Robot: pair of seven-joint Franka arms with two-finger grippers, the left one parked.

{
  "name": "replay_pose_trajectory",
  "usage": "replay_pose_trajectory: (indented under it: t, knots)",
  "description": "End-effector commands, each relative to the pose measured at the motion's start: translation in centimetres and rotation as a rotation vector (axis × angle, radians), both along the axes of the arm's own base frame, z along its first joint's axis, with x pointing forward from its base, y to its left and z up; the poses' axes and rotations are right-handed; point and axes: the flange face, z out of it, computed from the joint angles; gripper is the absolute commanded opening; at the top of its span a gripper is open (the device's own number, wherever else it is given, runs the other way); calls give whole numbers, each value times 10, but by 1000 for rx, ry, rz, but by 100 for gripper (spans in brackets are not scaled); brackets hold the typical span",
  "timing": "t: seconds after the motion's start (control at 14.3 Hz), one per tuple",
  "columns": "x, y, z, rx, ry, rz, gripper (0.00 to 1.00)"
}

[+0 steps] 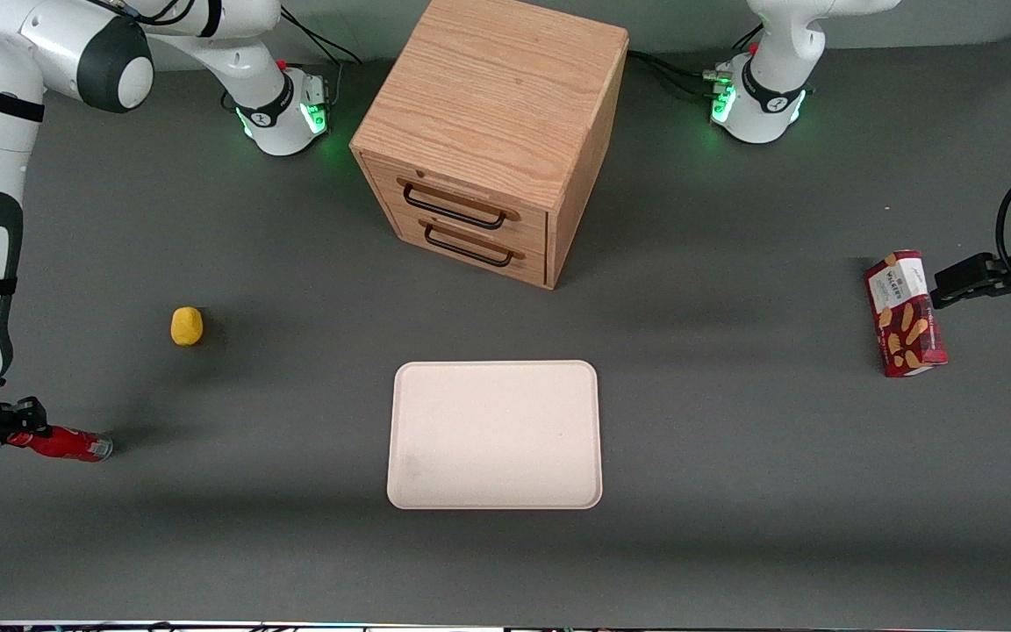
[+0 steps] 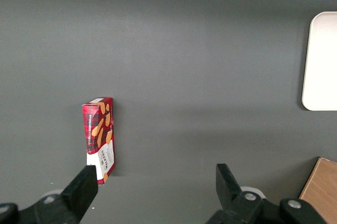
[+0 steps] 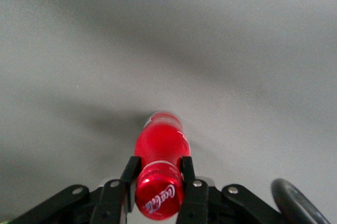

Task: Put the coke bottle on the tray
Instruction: 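Lower the open right gripper around the bottle cap and close it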

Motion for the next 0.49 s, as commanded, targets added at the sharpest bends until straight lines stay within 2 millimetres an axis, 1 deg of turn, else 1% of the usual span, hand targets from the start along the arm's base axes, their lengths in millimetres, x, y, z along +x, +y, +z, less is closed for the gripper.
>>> replay_pose_trajectory:
  t: [0.0,0.14,0.21,0.35,0.42]
  knots:
    - [3,-1,14,15,-22,18,0]
    - [2,8,27,51,3,17,0]
    - [3,13,42,60,2,25,0]
    - [7,31,68,91,42,10,0]
    - [10,42,87,82,69,-3,0]
